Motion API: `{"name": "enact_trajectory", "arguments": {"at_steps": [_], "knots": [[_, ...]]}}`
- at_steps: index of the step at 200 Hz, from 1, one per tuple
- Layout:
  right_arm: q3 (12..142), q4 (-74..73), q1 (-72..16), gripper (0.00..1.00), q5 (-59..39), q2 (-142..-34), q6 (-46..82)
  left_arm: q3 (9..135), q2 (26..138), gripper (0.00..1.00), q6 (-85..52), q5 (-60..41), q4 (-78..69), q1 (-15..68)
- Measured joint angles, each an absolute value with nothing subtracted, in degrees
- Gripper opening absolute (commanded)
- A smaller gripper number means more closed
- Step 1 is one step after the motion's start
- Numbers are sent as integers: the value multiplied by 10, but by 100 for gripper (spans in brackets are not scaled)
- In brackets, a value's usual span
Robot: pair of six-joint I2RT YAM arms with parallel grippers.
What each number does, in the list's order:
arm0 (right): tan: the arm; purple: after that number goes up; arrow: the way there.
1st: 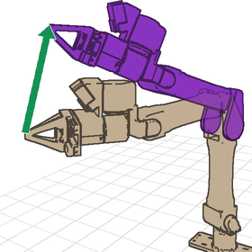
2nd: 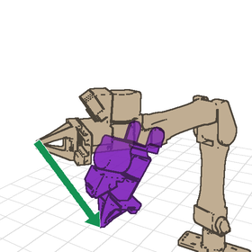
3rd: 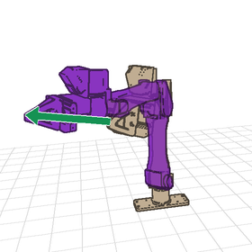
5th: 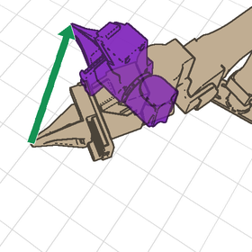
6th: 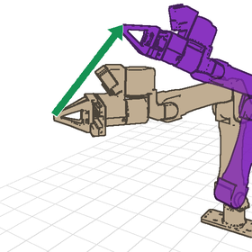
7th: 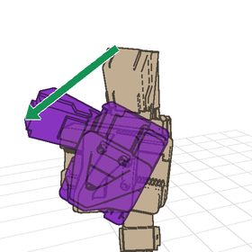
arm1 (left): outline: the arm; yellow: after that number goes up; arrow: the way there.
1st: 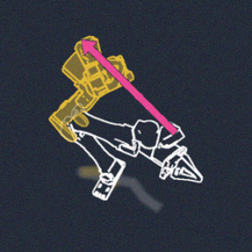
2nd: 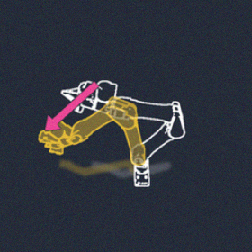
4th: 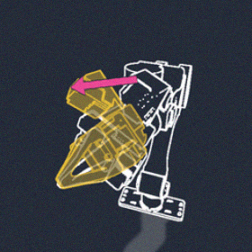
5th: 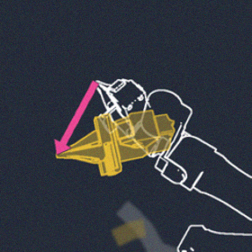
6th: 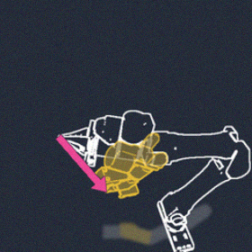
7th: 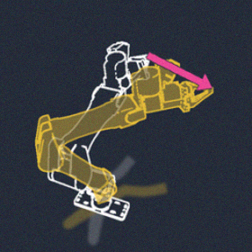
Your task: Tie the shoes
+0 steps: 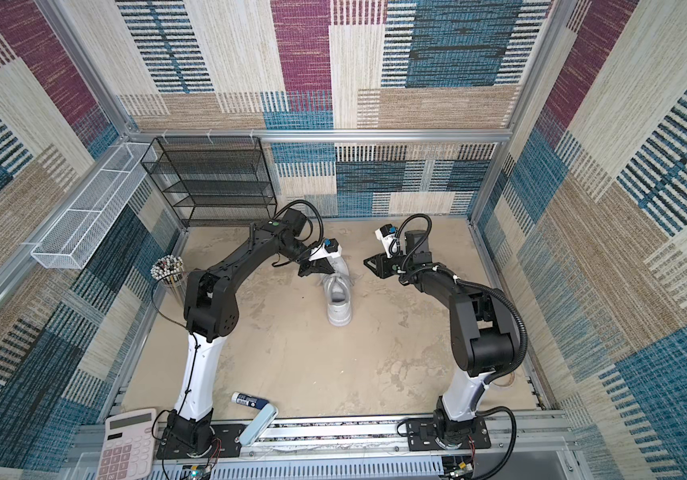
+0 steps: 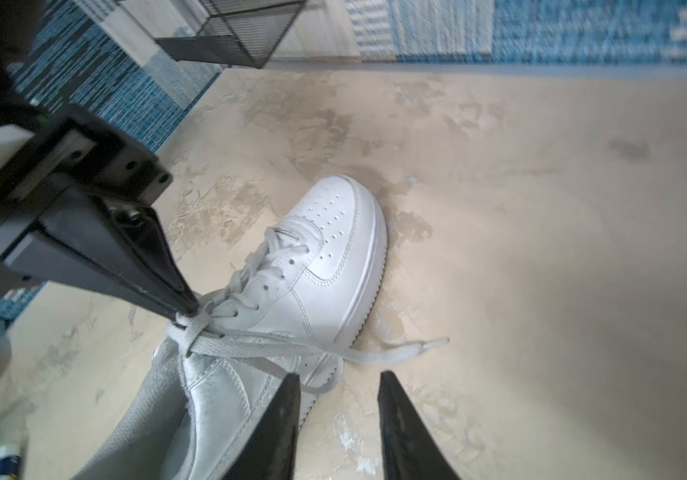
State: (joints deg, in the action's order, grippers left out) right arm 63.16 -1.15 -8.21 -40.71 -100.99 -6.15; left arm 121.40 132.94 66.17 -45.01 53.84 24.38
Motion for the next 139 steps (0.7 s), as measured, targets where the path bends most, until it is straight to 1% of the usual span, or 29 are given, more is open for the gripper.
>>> {"name": "enact_trajectory", "arguments": {"at_steps": [20,48,81,139], "knots": [[649,-16,-91,34,-443,-1031,-136,1216,1331,0,662,-453,539,242],[682,-8,-117,34,-469,-1055,-216,1215,1331,0,662,-454,539,240],[691,18,-144,34,-469,-1063,-289,1209,1331,0,664,-456,538,240],[681,59,-143,34,-454,-1061,-365,1210,1331,0,672,-458,538,239]]}}
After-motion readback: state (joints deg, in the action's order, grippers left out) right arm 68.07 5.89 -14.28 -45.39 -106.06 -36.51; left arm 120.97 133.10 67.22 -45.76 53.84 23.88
